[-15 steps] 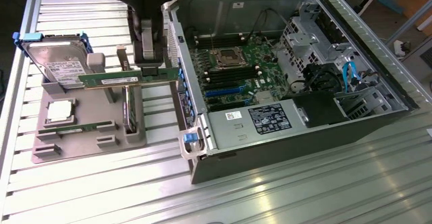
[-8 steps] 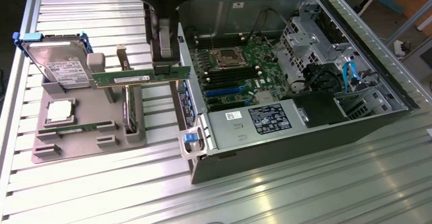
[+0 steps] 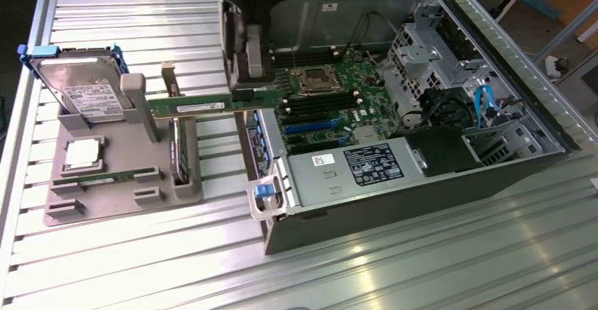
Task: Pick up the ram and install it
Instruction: 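Pick up the ram and move it above insertion slot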
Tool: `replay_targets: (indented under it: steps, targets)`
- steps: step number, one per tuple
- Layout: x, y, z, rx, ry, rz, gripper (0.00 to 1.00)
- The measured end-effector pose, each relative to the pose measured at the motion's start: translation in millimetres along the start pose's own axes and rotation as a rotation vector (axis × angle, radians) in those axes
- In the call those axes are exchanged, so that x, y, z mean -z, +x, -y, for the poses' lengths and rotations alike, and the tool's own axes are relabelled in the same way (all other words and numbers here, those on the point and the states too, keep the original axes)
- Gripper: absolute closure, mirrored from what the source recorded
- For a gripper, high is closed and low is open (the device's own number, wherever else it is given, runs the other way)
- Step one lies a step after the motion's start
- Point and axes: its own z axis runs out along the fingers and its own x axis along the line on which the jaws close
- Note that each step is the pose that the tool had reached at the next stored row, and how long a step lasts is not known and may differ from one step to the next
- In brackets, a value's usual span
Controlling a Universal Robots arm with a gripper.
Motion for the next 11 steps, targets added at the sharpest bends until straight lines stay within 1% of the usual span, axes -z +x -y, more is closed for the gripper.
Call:
replay_targets:
  steps: [2,11]
  targets:
    - [0.1,-0.3,6.7,0.0,0.0,0.0,0.88]
    - [0.5,-1.5,28.2,0.0,-0.0002,-0.0001,0.88]
